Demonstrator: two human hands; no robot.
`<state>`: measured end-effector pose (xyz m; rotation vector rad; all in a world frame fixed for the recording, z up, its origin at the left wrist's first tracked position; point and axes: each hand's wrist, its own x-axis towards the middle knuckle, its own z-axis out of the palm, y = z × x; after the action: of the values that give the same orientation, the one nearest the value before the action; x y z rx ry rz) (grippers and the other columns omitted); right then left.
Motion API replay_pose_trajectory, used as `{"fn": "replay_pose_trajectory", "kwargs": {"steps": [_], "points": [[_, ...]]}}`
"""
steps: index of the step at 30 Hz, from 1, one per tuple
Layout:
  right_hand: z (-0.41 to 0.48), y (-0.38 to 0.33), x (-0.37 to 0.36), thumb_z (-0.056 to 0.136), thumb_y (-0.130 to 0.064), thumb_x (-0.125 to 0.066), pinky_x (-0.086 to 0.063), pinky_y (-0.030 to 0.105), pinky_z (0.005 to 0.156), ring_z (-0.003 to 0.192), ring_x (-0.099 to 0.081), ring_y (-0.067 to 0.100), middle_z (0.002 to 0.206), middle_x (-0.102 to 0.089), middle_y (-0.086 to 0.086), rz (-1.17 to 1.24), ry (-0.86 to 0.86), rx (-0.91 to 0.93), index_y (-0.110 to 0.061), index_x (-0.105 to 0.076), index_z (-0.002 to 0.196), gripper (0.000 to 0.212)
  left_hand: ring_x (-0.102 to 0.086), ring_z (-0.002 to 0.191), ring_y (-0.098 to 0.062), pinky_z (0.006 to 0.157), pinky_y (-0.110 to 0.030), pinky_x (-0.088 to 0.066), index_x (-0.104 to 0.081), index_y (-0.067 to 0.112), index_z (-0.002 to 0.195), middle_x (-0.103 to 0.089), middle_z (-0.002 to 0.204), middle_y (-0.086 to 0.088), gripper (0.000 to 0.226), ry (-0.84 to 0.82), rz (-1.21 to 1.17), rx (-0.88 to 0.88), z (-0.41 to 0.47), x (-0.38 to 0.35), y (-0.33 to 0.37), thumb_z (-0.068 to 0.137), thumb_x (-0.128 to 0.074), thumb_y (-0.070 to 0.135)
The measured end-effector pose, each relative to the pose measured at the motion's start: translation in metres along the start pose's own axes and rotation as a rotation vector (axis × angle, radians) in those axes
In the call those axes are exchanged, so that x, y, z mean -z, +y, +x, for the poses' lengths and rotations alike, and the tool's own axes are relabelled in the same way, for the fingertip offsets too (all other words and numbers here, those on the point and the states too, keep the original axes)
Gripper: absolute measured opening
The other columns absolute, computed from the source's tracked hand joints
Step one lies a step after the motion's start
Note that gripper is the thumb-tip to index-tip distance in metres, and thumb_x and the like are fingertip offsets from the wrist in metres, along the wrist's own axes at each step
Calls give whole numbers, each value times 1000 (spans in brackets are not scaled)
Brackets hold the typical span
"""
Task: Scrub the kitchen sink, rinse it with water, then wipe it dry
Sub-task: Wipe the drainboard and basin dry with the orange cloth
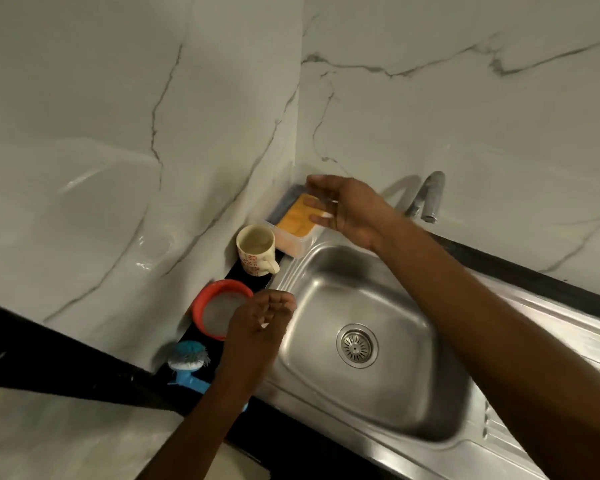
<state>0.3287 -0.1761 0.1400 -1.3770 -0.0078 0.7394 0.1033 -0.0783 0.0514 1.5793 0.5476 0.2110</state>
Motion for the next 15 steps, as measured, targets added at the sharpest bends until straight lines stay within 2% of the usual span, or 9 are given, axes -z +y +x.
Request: {"fn": "replay_pose_trajectory", "kwargs": {"steps": [3,5,8,11,15], "points": [[-74,19,13,101,-25,-65,-57,43,100,121,-69,24,129,-73,2,-70,-92,58,-16,-69,130,31,-74,101,-21,96,-60,-57,-76,40,94,-79,100,3,17,-7,24,-32,-18,0,11,79,-70,39],[-116,36,23,102,-22,-65,-54,47,104,122,-69,27,128,-74,2,-105,-110,95,-17,-70,129,28,-74,101,-21,96,-60,-57,-75,42,94,-79,100,3,16,-1,46,-76,-33,0,22,79,-71,45],[-168,58,32,103,-21,-63,-55,43,104,119,-70,21,126,-74,1,-184,-108,151,-18,-71,127,26,-74,100,-22,92,-61,-59,-75,38,99,-79,100,5,23,26,123,-157,-51,1,31,81,-71,52],[-209,83,34,103,-19,-62,-56,39,100,115,-72,18,123,-75,3,-235,-96,189,-16,-71,127,25,-73,98,-20,89,-57,-61,-74,27,104,-76,100,10,16,42,209,-229,-76,6,27,91,-72,37],[-238,124,25,102,-16,-66,-60,35,94,111,-73,17,117,-77,2,-286,-98,203,-17,-73,122,21,-72,101,-10,94,-44,-61,-73,25,111,-76,105,8,12,28,239,-171,-115,21,9,100,-70,24]]}}
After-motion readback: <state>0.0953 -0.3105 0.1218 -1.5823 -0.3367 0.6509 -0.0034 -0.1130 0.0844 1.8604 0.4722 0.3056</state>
